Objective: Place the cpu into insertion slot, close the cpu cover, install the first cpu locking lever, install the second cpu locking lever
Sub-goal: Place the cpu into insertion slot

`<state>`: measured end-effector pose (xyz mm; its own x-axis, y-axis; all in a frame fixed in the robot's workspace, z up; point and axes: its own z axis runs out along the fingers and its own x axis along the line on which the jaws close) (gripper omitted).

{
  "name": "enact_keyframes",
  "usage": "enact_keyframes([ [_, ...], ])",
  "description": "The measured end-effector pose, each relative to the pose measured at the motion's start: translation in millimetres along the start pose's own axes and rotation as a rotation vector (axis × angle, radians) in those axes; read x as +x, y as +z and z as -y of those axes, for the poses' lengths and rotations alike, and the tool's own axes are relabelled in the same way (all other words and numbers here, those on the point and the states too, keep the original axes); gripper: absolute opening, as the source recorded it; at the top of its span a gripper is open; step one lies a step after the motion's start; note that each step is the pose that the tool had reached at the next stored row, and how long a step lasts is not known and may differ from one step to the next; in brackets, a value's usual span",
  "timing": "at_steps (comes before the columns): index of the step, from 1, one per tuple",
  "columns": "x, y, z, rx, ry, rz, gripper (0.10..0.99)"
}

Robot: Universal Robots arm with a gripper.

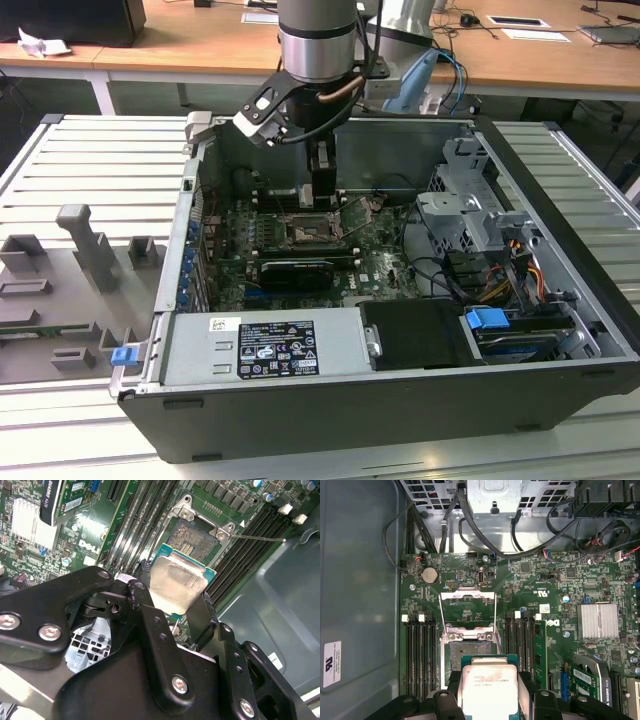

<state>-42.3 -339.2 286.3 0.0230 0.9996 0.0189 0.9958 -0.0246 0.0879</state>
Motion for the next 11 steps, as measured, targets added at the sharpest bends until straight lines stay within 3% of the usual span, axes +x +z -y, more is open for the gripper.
enact_keyframes([
  [11,-0.1,2.9,0.3,0.000,0.000,0.0000,0.529],
])
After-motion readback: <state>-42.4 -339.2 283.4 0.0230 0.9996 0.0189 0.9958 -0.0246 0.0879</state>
